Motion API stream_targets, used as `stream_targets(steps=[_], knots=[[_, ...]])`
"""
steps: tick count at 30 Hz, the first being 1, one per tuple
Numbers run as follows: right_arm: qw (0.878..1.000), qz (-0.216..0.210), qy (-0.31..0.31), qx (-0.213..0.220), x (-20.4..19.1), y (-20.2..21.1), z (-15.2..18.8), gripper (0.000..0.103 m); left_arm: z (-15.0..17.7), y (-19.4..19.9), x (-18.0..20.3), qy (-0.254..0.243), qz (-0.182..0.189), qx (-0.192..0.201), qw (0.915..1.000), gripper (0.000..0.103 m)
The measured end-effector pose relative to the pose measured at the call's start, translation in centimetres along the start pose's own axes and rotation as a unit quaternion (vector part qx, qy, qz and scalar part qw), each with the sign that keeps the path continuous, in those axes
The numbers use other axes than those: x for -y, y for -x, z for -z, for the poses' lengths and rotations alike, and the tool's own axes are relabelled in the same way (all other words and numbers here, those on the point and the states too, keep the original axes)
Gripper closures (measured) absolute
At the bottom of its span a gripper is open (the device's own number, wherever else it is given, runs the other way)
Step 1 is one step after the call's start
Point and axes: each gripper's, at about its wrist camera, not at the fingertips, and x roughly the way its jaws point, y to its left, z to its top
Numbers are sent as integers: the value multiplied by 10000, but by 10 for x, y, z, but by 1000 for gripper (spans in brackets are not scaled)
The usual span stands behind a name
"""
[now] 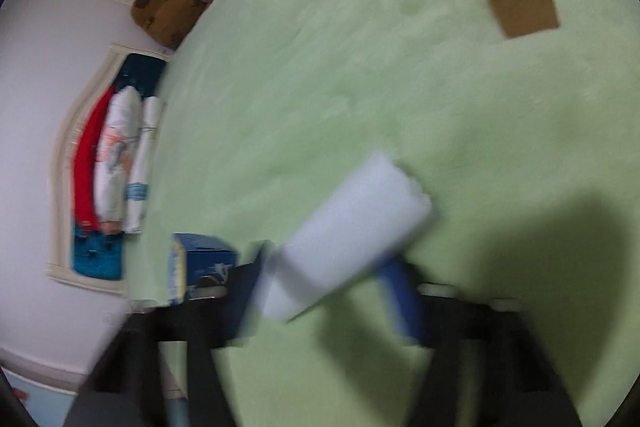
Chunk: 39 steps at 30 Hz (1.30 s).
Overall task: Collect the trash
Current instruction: 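Grasp the white foam tube with the right tool while the left tool holds the dinosaur, then drop the dinosaur and foam tube into the orange bucket by opening both tools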
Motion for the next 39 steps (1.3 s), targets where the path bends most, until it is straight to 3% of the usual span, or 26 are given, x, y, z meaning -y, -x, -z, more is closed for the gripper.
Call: stream_targets(steps=[1, 7, 14, 21, 24, 31, 39], knots=[[10000, -36, -9, 7, 3, 2, 0, 67, 1, 1, 0, -4, 1, 0, 10000, 34], [9983, -263, 451, 248, 10, 46, 8, 82, 2, 9, 7, -48, 59, -9, 10000, 34], [9859, -582, 1456, 583, 0, 137, 45, 83, 5, 37, 26, -84, 169, 82, 9998, 34], [9653, -841, 2430, 452, 30, 239, 127, 83, 21, 74, 56, -246, 268, 158, 9992, 34], [9597, -874, 2647, 355, 47, 264, 161, 83, 35, 90, 70, -279, 378, 163, 9988, 34], [9515, -813, 2967, 83, 88, 296, 230, 83, 71, 115, 90, -280, 637, 9, 9976, 34], [9432, -418, 3258, -499, 135, 284, 301, 83, 138, 117, 98, -292, 755, -767, 9938, 34]])
